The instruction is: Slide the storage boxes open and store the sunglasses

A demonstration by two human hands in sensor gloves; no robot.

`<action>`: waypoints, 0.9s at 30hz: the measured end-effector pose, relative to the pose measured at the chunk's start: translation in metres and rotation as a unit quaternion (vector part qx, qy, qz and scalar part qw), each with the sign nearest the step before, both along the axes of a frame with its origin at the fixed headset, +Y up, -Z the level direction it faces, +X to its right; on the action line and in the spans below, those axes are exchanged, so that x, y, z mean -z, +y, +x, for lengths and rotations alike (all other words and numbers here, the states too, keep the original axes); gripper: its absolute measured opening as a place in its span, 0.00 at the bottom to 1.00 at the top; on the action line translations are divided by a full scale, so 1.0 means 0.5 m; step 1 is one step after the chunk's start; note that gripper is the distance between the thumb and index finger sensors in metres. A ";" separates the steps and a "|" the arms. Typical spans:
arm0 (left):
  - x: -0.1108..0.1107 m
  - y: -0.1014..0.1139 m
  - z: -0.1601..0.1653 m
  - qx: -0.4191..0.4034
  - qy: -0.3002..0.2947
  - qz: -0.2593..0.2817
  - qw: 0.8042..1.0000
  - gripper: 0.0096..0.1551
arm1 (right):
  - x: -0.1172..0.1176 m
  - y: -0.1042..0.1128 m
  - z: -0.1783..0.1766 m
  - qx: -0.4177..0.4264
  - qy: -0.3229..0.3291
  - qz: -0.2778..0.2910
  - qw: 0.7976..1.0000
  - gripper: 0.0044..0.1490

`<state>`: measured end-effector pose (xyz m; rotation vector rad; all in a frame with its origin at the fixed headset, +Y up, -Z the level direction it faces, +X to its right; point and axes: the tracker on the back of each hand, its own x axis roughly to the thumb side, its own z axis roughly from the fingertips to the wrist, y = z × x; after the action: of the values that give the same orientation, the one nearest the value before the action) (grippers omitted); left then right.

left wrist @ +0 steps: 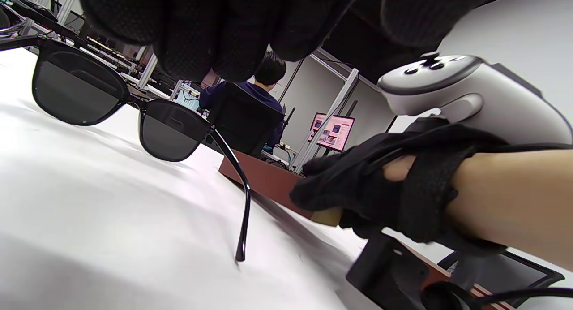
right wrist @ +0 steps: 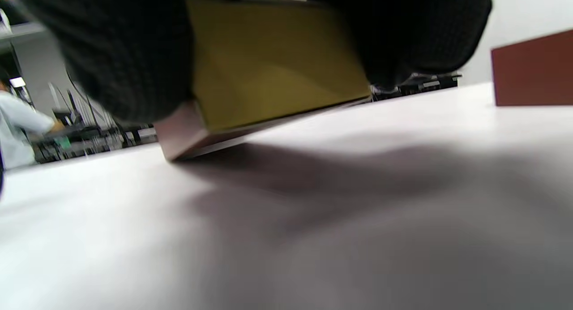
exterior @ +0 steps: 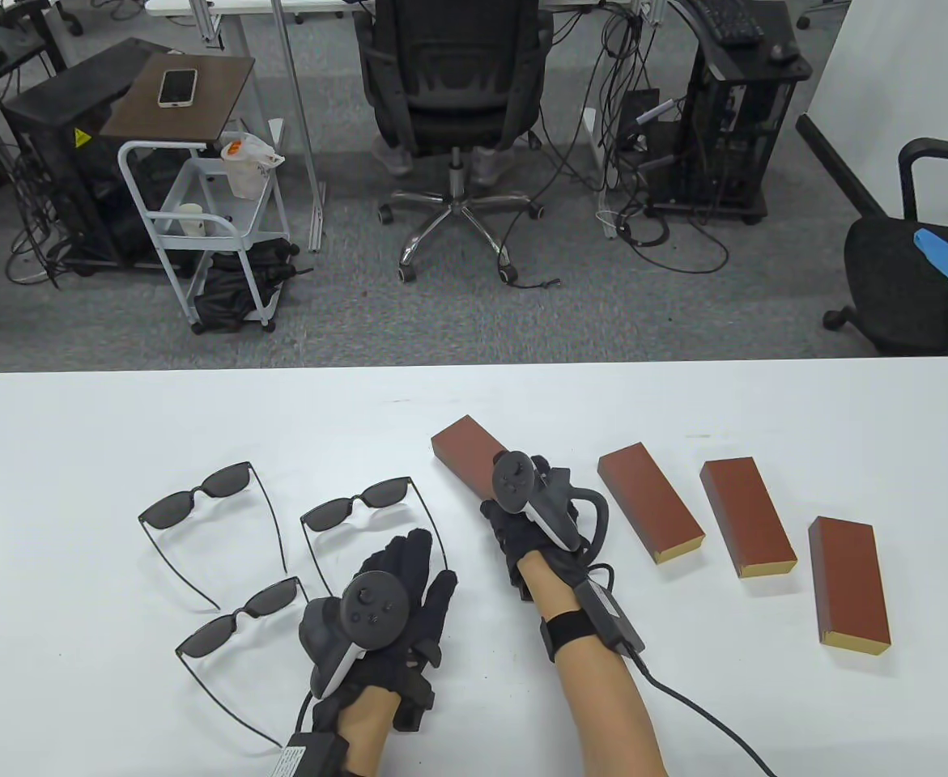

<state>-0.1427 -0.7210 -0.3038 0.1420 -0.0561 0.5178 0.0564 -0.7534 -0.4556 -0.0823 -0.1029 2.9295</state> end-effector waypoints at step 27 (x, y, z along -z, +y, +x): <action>-0.002 0.024 0.030 0.058 0.010 0.027 0.998 0.41 | -0.223 0.064 0.128 -0.086 0.109 -0.018 0.990 0.45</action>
<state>-0.1280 -0.7088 -0.3028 0.1953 -0.0594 0.3985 0.1205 -0.7212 -0.3443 0.2538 -0.0251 3.0897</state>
